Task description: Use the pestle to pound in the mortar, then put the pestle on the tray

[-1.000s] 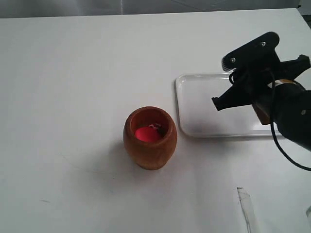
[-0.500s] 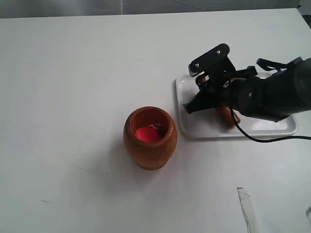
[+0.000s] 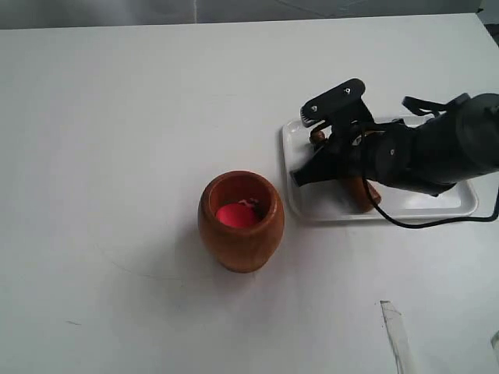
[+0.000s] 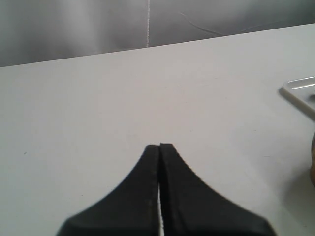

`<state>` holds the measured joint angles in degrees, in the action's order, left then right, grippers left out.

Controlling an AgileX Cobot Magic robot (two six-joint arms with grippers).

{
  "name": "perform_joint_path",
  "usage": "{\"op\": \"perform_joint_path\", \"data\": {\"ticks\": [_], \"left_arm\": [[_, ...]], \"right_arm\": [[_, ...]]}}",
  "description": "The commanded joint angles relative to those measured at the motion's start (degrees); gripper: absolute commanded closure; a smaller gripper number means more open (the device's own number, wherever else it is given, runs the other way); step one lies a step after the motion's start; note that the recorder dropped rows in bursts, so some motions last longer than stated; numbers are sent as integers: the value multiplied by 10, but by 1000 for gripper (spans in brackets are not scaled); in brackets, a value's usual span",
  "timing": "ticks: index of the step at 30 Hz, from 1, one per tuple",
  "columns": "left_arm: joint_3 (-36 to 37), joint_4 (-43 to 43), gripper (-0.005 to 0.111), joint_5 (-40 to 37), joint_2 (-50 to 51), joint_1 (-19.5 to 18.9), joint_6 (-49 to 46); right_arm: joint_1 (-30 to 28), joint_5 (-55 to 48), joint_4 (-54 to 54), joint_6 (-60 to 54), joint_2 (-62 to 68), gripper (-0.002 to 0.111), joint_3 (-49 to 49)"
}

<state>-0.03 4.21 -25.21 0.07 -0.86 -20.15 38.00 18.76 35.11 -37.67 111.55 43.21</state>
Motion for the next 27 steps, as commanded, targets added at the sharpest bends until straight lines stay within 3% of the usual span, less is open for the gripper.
{"op": "perform_joint_path", "data": {"ticks": [1,5,8,10,11,19,27], "left_arm": [[0,-4,107,2,-1,4,5],[0,-4,107,2,-1,4,5],[0,-4,107,2,-1,4,5],[0,-4,107,2,-1,4,5],[0,-4,107,2,-1,4,5],[0,-4,107,2,-1,4,5],[0,-4,107,2,-1,4,5]], "right_arm": [[-4,-20,16,3,-50,70,2],[-4,-68,16,3,-184,71,2],[-4,-115,16,2,-261,79,2],[-4,-188,8,-1,-369,106,2],[-3,-210,8,-4,-398,108,2],[66,-400,-1,-45,-779,108,-67],[78,-421,53,-42,-1069,108,-268]]}}
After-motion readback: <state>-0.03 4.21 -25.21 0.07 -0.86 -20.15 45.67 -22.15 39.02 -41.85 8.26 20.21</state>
